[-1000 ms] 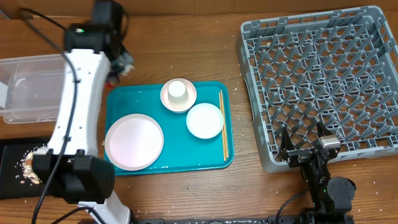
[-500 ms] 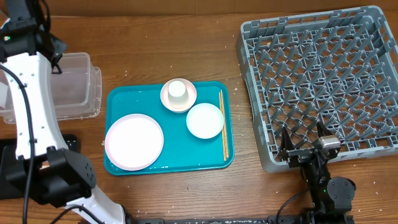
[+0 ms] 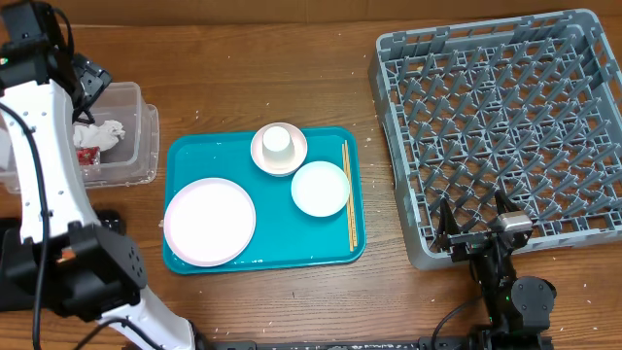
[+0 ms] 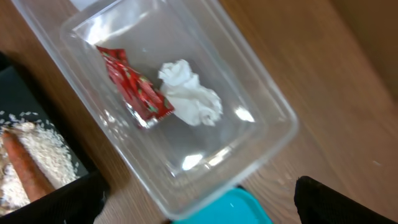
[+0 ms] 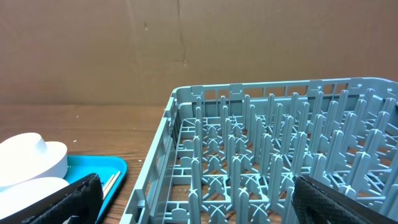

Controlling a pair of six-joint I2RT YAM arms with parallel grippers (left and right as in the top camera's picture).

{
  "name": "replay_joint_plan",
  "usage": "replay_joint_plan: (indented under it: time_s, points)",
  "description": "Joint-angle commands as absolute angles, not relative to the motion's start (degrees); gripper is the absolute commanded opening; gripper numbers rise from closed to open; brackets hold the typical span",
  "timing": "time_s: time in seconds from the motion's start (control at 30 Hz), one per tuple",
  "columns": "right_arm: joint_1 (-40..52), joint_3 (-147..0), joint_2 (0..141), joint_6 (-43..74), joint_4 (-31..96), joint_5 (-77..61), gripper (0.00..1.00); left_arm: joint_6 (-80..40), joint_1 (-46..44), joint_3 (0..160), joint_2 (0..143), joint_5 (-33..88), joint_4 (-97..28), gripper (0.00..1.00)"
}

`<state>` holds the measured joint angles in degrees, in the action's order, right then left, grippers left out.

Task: Sort waste into correct bins and load items into the dishwasher
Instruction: 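Carry the wrapper and tissue into the clear plastic bin and release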

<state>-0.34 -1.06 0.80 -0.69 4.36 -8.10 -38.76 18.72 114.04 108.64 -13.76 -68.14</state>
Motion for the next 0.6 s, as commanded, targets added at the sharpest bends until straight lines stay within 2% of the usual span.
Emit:
replay_joint_plan:
  time_s: [0.0,0.23,0.57]
  points:
    - [-0.5,-0.5,0.2,-0.9,4.2,-7.6,1.0,-37.7,16.9,115.3,100.4,-6.6,-69.6,1.0]
    - [-0.5,-0.5,0.2,-0.9,4.2,-7.6,1.0,-37.7,16.4,115.2,99.2,1.5,-76.6,1.0]
    - [-0.5,-0.5,0.2,-0.9,4.2,-7.6,1.0,-37.7,16.5,115.2,100.3,2.0,-82.1,1.0]
